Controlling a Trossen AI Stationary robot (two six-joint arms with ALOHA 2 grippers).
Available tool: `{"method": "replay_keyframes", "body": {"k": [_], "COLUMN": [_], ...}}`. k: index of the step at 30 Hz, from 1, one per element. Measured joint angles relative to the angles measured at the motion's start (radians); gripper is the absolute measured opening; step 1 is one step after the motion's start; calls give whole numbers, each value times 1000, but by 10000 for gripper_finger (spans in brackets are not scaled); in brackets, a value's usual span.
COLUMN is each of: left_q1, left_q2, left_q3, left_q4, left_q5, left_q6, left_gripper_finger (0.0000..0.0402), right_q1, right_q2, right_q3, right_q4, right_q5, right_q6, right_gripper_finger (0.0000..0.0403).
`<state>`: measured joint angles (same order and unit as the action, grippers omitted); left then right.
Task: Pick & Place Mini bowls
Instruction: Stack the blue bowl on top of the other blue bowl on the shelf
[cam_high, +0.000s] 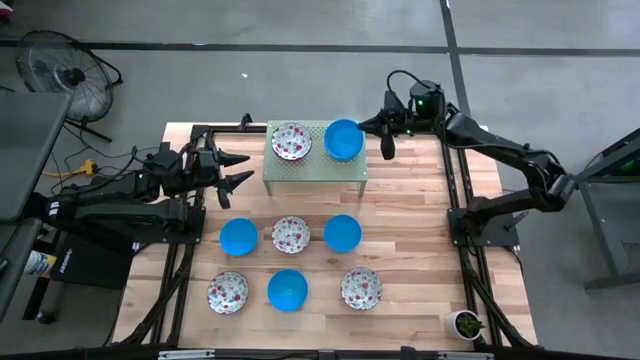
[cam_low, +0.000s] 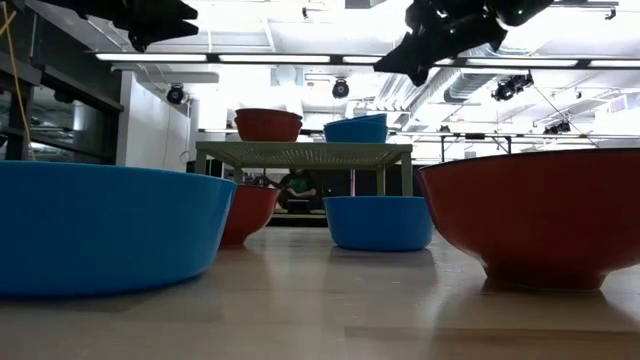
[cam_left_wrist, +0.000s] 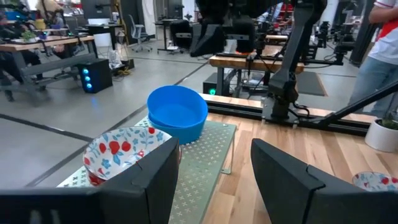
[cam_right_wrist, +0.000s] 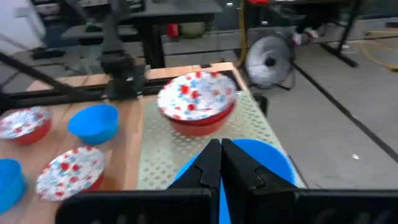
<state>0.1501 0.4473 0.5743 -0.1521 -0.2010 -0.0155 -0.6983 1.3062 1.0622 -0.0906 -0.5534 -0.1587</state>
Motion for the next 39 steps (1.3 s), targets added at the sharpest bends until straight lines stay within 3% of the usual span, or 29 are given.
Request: {"method": "replay_keyframes", "body": {"k": [18,39], "left_q1": [0,0], "left_q2": [0,0], "left_q3": [0,0], "left_q4": [28,23], "left_q5": [8,28], "left_q6": [2,2], "left_gripper_finger": [195,195], "right_q1": [20,12], "right_q2": [109,108], "right_q3": [1,1], "right_q4": [1,-34], "right_q5": [-15,-26], "right_q6": [-31,-29], "right_gripper_finger": [0,0]}}
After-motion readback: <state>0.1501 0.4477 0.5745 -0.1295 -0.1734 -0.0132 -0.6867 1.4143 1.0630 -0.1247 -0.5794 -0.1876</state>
